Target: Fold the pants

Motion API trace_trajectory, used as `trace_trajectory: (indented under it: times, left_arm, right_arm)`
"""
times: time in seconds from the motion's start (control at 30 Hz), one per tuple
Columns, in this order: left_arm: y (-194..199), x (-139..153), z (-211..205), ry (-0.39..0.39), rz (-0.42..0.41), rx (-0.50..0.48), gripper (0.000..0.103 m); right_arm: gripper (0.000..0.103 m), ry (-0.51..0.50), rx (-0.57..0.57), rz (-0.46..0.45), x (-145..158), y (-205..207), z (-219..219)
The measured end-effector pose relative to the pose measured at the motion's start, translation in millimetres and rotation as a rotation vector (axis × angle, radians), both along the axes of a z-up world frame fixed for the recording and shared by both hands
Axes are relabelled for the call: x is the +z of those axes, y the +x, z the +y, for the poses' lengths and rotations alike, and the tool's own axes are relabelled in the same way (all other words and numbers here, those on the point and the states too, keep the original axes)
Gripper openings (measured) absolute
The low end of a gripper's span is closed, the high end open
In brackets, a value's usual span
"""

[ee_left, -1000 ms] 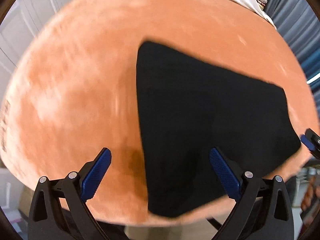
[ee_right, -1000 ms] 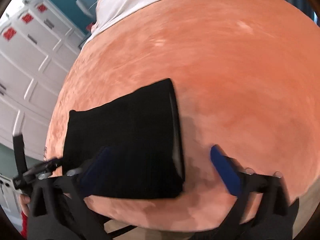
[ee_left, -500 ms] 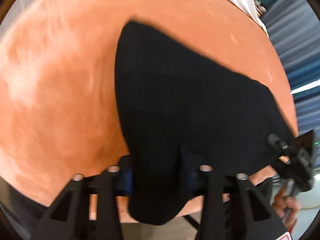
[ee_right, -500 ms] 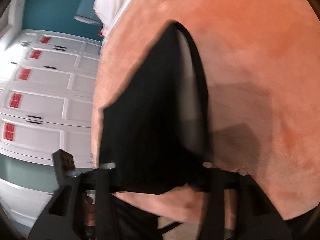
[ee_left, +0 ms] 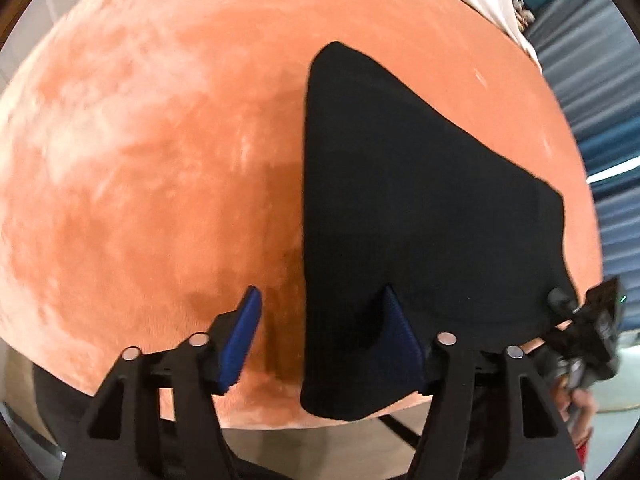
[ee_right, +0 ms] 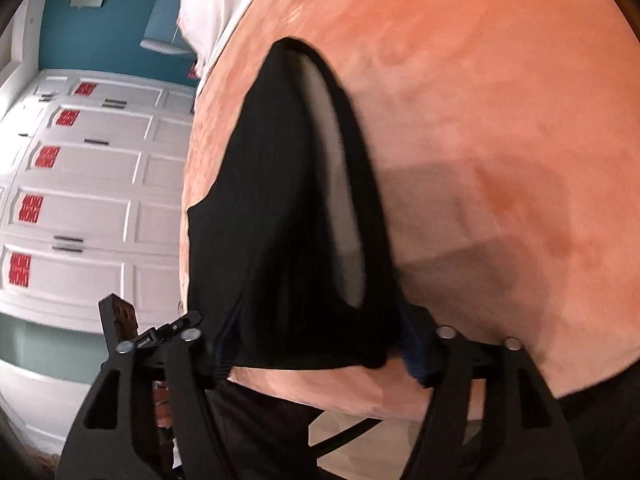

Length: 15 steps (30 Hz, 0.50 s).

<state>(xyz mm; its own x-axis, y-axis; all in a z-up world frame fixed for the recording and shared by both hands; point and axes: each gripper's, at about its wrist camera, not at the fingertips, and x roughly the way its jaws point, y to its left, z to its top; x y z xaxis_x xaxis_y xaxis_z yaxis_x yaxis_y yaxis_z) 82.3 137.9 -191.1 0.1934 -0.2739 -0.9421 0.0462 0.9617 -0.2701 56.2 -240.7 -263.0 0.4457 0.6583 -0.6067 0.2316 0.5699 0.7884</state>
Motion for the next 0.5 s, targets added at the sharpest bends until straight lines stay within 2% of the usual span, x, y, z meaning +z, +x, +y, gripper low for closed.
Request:
trace_trajectory:
  times: [0.07, 0.1, 0.27, 0.5]
  left_arm:
    - [-1.2, 1.7, -12.2, 0.046, -0.009, 0.001, 0.081]
    - [2.7, 1.4, -12.3, 0.069, -0.017, 0.002, 0.082]
    - [-0.9, -14.5, -23.6, 0.07, 0.01, -0.022, 0.088]
    - [-7.2, -9.0, -25.6, 0.09, -0.016, -0.03, 0.09]
  right_arm:
    - [0.083, 0.026, -0.012, 0.0, 0.2, 6.7, 3.3]
    - [0.087, 0.017, -0.011, -0.001, -0.1, 9.9, 6.9]
    - [0.096, -0.057, 0.025, -0.012, 4.6, 12.3, 20.3]
    - [0.098, -0.05, 0.036, -0.011, 3.5, 14.5, 14.9]
